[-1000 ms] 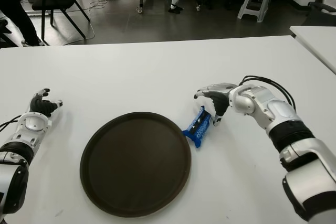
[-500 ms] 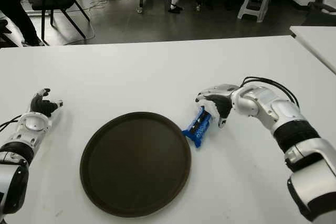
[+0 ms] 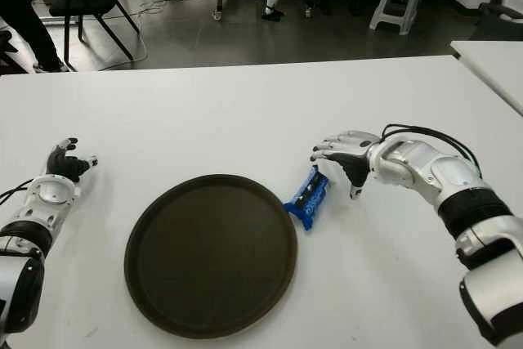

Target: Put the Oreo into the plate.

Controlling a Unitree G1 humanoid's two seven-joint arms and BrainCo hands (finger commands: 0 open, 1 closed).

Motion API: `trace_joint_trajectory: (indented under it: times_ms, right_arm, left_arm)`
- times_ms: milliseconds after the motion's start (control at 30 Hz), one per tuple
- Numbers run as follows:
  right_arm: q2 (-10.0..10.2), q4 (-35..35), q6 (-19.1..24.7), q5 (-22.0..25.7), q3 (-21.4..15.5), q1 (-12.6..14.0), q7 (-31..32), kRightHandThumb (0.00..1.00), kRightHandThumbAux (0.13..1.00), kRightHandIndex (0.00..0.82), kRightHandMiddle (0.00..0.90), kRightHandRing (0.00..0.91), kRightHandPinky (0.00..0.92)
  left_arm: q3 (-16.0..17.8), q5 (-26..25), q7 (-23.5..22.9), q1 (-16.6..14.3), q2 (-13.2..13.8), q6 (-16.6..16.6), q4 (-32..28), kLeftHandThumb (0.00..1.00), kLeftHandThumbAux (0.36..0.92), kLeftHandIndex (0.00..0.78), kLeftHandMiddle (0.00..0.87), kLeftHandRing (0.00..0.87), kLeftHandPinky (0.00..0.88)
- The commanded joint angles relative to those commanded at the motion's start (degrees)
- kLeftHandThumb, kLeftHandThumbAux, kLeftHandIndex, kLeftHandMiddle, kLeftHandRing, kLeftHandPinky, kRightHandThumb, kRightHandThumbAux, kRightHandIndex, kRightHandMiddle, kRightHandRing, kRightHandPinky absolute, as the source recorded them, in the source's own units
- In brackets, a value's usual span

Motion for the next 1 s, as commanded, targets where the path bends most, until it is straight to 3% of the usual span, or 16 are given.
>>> trace_joint_trajectory:
  times_ms: [200, 500, 1000]
  right_arm:
    - [0.1, 2.9, -2.9, -3.4, 2.2, -2.0, -3.9, 0.0, 0.858, 0.0, 0.0, 0.0, 0.0]
    - [0.2, 5.9, -6.6, -3.6, 2.7, -2.7, -9.1, 0.0, 0.853, 0.0, 0.0, 0.0, 0.0]
    - [1.8, 7.8, -7.1, -1.8, 2.2, -3.9, -7.5, 0.0, 0.852, 0.0, 0.0, 0.0, 0.0]
  left_arm:
    - [0.5, -0.6, -0.1, 0.0, -0.1, -0.1, 0.0, 0.287, 0.746, 0.042, 0.13, 0.165, 0.192]
    - [0.4, -0.4, 0.1, -0.1, -0.1, 0.1, 0.0, 0.264, 0.747, 0.04, 0.11, 0.143, 0.158]
    - [0.1, -0.1, -0.1, -0.1, 0.0, 0.1, -0.1, 0.26, 0.745, 0.038, 0.104, 0.144, 0.155]
